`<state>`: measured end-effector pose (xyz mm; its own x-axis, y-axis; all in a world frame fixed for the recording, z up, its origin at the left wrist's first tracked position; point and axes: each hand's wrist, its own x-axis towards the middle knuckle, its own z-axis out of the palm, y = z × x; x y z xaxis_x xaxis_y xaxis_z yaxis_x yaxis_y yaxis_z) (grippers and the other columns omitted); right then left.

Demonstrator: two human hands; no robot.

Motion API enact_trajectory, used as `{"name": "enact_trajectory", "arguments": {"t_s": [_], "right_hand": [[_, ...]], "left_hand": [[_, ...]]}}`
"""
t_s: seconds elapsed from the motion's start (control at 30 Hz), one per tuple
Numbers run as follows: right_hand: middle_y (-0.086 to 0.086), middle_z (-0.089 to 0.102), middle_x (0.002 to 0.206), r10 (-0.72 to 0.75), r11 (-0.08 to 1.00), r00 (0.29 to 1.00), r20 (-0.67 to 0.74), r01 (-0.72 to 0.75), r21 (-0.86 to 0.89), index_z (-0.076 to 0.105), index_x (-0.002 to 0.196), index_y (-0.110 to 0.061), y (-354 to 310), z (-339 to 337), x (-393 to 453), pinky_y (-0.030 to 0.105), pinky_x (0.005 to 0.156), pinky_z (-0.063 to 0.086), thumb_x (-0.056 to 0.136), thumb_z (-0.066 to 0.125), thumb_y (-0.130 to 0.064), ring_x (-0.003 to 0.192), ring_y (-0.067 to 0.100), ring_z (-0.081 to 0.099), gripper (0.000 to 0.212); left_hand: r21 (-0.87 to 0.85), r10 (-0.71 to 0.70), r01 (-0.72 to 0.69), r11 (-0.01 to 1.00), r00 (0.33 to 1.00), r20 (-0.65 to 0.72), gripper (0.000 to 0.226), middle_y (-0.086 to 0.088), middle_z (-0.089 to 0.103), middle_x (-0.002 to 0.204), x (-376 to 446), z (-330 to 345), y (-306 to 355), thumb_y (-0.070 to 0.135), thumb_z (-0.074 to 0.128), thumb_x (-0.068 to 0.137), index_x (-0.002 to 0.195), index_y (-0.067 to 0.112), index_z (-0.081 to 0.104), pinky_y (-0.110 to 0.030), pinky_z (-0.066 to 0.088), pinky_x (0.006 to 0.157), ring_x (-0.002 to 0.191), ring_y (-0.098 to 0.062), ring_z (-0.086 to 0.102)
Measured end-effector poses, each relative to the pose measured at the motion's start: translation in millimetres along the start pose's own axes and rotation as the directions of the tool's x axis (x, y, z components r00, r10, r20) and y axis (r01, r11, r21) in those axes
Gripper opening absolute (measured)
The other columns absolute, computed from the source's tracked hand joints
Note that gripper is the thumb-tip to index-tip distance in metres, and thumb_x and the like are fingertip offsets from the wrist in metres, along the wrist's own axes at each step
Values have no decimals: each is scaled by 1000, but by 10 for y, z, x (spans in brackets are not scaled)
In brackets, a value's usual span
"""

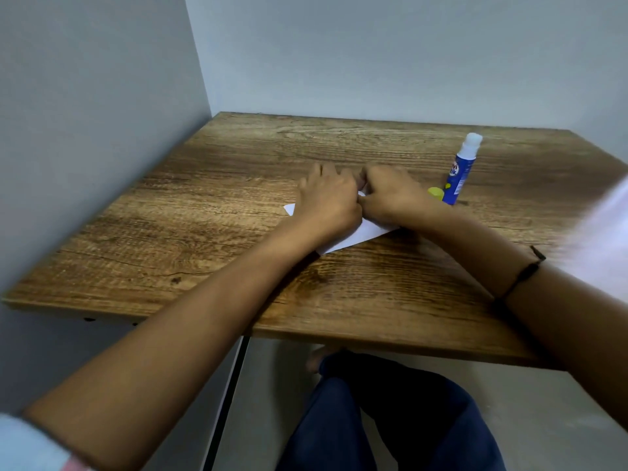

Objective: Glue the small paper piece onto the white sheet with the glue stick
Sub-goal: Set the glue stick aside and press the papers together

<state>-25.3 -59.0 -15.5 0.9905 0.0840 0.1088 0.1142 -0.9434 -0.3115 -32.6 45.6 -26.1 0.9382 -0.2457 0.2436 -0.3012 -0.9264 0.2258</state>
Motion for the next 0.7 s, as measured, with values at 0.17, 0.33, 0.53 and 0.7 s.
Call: {"name": "enact_trajectory", "arguments": {"t_s": [0.17,0.33,0.53,0.7], "right_hand": [[16,55,125,25,1000,995,-98,-23,20,49,118,-8,26,65,-16,46,96,38,90,47,-32,120,35,44,37],[22,47,130,30,998,988,-149,-38,-52,46,122,-3,39,98,-59,47,99,36,90,48,-40,124,37,39,49],[15,54,97,86,996,994,-68,-85,18,49,72,-13,-37,16,-13,42,81,38,87,51,-40,110,36,50,30],[10,57,90,96,984,995,-23,-91,154,50,82,-14,-64,-42,-24,45,84,44,82,56,-32,100,32,55,19]], "left_hand": [[-66,2,-6,998,998,-59,30,-22,48,122,93,50,30,15,41,85,112,7,53,-42,31,90,118,-37,38],[-129,-98,96,987,995,-16,32,-19,48,125,163,63,-25,15,44,82,111,7,54,-43,27,94,121,-35,35],[-126,-95,91,988,995,-26,32,-19,45,128,182,118,-26,17,42,84,113,8,52,-44,26,97,124,-35,32],[-219,-143,125,968,988,-65,32,-18,44,127,149,94,-19,15,40,80,109,7,51,-42,26,94,121,-34,32]]}}
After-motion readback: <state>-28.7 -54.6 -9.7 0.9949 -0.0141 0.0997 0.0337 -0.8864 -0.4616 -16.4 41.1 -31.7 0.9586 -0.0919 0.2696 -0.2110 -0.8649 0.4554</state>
